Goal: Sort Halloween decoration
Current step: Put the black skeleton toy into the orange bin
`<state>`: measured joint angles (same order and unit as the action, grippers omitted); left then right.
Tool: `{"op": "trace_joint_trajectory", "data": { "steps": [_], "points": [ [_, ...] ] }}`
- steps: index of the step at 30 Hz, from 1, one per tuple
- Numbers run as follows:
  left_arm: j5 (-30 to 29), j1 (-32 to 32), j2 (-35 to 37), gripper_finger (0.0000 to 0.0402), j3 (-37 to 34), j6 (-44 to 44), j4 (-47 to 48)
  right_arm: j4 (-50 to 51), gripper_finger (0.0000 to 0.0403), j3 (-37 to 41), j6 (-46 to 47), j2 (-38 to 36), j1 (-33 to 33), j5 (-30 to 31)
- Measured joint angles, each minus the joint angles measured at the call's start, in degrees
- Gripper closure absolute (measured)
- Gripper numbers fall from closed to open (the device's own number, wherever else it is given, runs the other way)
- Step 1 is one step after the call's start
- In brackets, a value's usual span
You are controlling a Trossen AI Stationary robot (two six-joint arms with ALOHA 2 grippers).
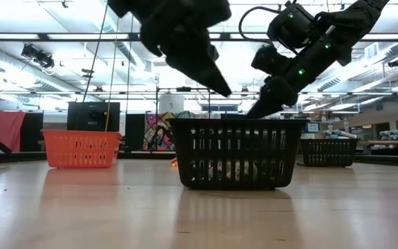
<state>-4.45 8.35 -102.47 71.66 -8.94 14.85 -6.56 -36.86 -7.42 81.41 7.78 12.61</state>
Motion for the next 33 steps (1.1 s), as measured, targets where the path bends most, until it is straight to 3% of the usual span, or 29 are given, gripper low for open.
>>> {"op": "trace_joint_trajectory", "data": {
  "steps": [9, 16, 20, 29, 33],
  "points": [
    [-0.62, -6.38, 1.04, 0.0326, -0.15, -4.60, 0.94, 1.82, 0.0243, 1.58, 6.94, 2.52, 4.06, -4.48],
    [-1.13, -5.40, 4.19, 0.0326, -9.51, -10.16, -13.84, 1.18, 0.0243, 0.06, 7.89, 9.26, 5.92, -5.15],
    [-2.46, -8.14, 5.66, 0.0326, -12.98, -7.12, -16.23, 0.75, 0.0243, -1.40, 7.89, 11.53, 5.98, -5.13],
    [-2.40, -16.47, 5.55, 0.0326, -17.29, 4.15, -15.57, 0.03, 0.0243, -1.83, 8.59, 8.50, 5.93, -4.71],
    [1.23, -17.87, 4.25, 0.0306, -17.39, 6.56, -15.44, -0.35, 0.0243, -1.84, 8.48, 8.48, 5.87, -4.71]
  ]
}}
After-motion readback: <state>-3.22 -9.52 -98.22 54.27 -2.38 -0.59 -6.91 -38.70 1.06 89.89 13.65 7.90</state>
